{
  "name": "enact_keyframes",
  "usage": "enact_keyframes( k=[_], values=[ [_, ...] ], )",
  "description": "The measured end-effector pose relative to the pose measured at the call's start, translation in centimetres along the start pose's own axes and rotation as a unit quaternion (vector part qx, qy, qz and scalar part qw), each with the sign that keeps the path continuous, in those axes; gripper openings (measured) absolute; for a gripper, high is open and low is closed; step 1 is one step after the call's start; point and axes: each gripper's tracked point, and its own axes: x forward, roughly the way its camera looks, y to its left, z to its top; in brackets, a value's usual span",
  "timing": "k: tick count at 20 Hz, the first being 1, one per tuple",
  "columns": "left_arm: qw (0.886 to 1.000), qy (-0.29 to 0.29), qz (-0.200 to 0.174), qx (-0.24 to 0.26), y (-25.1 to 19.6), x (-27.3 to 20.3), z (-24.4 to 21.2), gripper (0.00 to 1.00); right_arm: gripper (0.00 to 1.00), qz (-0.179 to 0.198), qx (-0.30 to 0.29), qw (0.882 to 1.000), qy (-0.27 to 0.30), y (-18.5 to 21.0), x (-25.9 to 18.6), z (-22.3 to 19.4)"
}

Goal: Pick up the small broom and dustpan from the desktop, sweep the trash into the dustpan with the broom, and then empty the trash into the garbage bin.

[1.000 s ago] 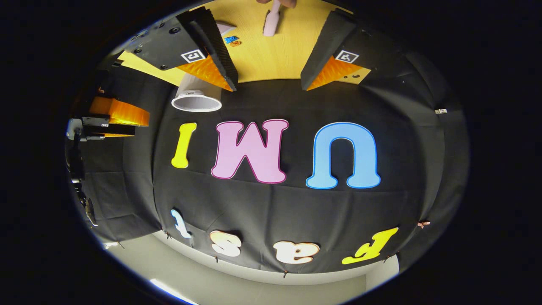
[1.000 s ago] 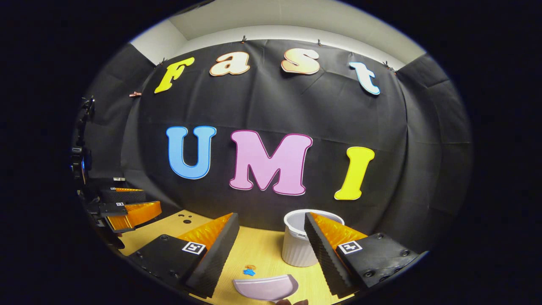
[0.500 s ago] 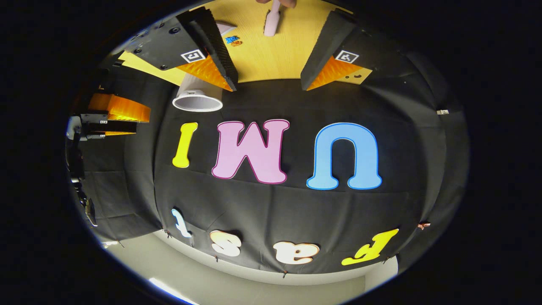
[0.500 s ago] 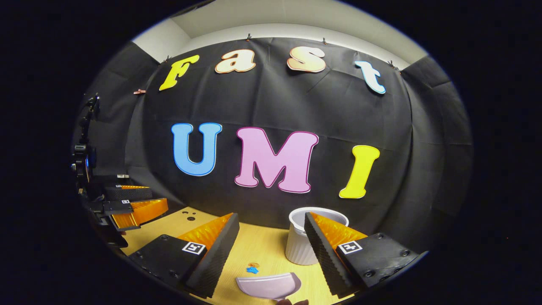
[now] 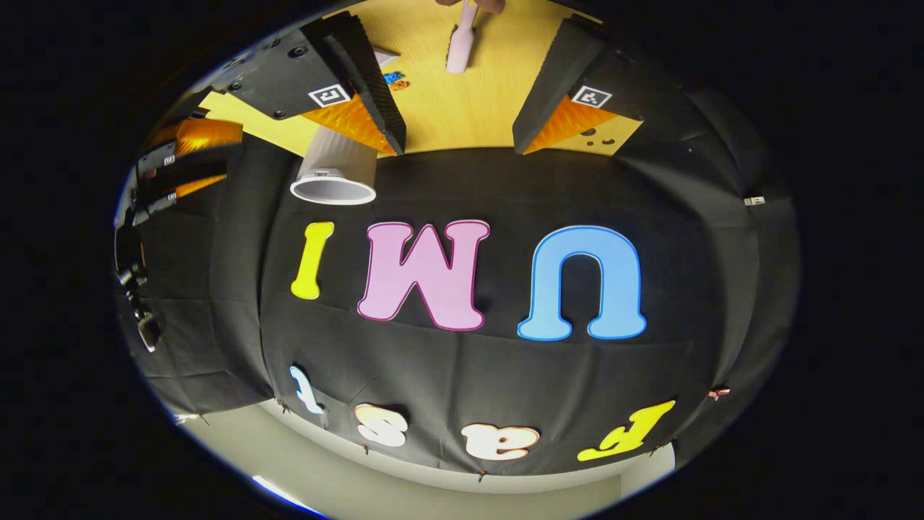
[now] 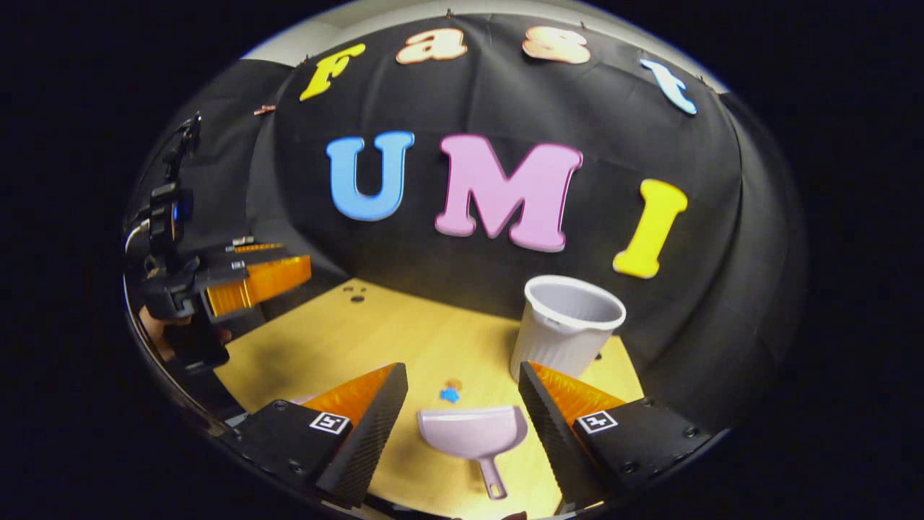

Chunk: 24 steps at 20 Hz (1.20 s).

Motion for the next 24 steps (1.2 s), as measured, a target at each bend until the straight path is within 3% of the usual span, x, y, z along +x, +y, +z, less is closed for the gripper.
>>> enact_keyframes(
  k=[6,13,19,24],
  values=[
    [0.999,0.043,0.019,-0.013,0.2,0.4,-3.0,0.95,0.97,0.014,-0.013,0.987,0.163,-2.2,3.1,-11.7],
    [0.995,0.084,0.045,0.011,0.8,1.3,-4.9,0.95,0.92,0.024,-0.01,0.959,0.284,-3.7,8.1,-21.1],
    [0.993,0.105,0.056,0.002,1.0,2.0,-6.1,0.95,0.87,0.032,0.001,0.938,0.345,-3.5,10.5,-25.4],
    [0.991,0.118,0.07,0.002,1.8,2.6,-7.1,0.95,0.83,0.04,0.011,0.929,0.368,-3.5,12.6,-26.8]
  ],
)
